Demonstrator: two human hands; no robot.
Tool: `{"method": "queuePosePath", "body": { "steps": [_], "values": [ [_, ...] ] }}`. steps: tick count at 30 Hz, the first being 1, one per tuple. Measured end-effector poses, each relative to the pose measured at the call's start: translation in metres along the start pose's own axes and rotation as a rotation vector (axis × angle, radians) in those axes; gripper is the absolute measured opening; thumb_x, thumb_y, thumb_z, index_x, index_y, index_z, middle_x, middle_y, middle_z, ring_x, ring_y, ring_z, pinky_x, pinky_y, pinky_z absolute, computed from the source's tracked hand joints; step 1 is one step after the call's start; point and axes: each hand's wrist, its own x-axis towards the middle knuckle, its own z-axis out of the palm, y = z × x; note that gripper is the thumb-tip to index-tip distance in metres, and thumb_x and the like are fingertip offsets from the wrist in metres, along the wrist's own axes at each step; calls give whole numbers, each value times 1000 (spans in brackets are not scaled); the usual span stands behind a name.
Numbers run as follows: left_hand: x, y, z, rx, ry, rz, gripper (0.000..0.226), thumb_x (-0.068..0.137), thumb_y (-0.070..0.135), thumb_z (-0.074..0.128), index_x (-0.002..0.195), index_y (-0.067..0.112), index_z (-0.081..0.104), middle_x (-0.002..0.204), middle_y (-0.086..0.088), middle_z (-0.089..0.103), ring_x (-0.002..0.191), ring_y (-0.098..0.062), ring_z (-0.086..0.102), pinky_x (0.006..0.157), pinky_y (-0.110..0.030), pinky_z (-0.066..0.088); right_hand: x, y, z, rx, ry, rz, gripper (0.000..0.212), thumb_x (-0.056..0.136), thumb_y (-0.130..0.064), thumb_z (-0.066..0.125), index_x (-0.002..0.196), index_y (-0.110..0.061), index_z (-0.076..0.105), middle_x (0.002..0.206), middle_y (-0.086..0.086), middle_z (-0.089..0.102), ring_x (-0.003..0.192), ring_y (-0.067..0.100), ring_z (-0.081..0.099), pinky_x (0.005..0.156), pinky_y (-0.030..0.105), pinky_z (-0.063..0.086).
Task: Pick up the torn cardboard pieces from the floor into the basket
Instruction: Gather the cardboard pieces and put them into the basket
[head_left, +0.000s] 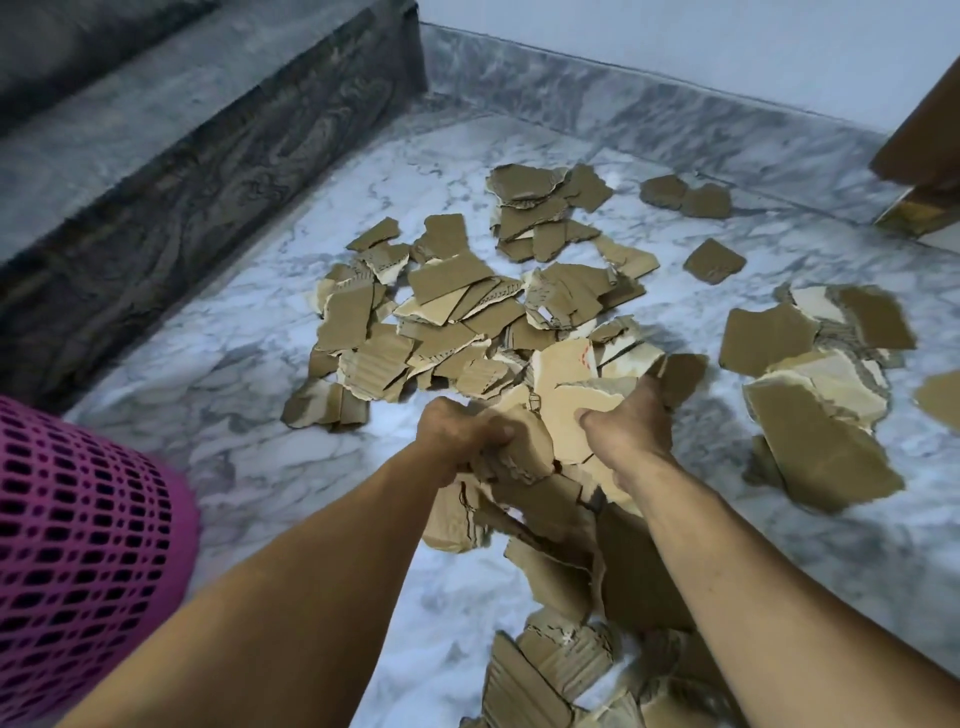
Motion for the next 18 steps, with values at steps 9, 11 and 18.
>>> {"method": "queuePosePath", "body": {
  "steps": [9, 11, 18],
  "values": [
    [6, -45, -39, 62, 70, -122, 32, 65, 29, 79, 84, 9, 64, 82, -15, 66, 70, -24, 65, 61, -34, 58, -4, -13, -23, -108, 90, -145, 78, 85, -16, 73, 149, -14, 28, 141, 14, 52, 124, 38, 53, 97, 39, 45],
    [20, -67, -25, 239, 114, -200, 62, 42, 58, 72, 91, 21, 63, 112, -16, 62, 101, -31, 60, 86, -43, 54, -8, -9, -24, -179, 53, -148, 77, 86, -17, 72, 148, -13, 27, 142, 14, 50, 122, 39, 53, 94, 40, 46],
    [-40, -65, 21, 365, 267, -166, 89, 60, 29, 85, 128, 14, 30, 130, -11, 26, 126, -33, 28, 101, -40, 42, -35, 19, 1, -313, 31, -240, 67, 88, -17, 69, 142, -13, 31, 123, 18, 62, 109, 40, 61, 75, 35, 45]
  ]
}}
